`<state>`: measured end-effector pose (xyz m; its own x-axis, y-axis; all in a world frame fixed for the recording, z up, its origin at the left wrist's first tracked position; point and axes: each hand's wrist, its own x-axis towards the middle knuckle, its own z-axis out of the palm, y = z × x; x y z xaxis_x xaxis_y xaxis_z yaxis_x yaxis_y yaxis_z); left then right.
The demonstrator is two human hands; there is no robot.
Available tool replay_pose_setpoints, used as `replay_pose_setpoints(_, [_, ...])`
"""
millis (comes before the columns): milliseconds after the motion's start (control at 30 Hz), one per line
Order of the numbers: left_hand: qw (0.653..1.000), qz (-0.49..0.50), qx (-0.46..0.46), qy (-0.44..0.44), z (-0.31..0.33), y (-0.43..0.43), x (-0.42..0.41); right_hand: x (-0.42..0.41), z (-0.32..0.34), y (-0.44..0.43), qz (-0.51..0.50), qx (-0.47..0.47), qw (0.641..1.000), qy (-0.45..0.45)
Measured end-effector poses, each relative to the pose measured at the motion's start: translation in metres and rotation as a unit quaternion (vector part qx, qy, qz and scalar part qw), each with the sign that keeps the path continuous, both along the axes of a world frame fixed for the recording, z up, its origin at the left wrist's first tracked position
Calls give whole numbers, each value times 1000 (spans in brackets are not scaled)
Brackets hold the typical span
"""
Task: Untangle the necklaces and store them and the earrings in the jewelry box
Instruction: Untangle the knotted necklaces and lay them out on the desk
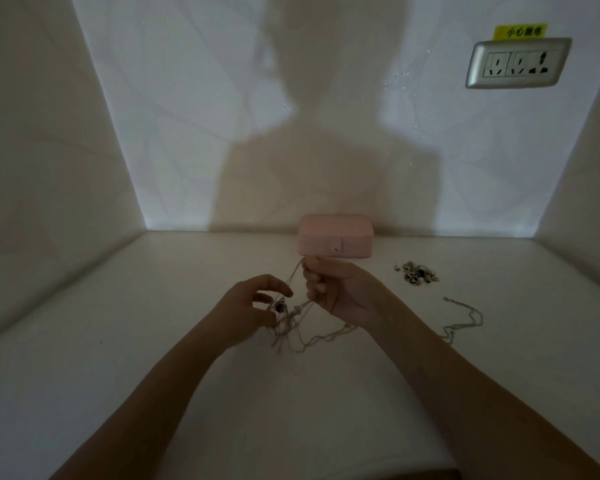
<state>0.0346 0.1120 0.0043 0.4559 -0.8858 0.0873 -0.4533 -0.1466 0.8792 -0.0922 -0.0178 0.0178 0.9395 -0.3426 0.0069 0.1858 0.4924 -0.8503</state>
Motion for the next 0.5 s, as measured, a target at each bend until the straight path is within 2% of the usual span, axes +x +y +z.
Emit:
replay_pose_setpoints(67, [999, 4, -29, 19, 0, 1, 1, 1, -1, 0, -26, -60, 998, 17])
replay_pose_setpoints(100, [998, 9, -46, 49, 0, 1, 1, 3, -2, 0, -55, -119, 991, 33])
replay_pose_setpoints(167, [991, 15, -70, 117, -1, 3, 0, 5, -4, -1, -134, -241, 959, 72])
replay_pose_setpoints(200, [987, 10, -74, 140, -1, 4, 0, 6, -5, -1, -169, -271, 944, 87])
replay_pose_setpoints(300, [968, -12, -96, 231, -1, 3, -4, 7, -6, -1, -185, -250, 944, 106])
replay_pose_setpoints(400, [945, -27, -109, 307, 2, -1, -10, 5, -3, 2, -134, -158, 971, 121])
replay_pose_setpoints(500, [926, -13, -122, 358, 6, -2, -12, 3, -2, 1, -94, -112, 972, 186])
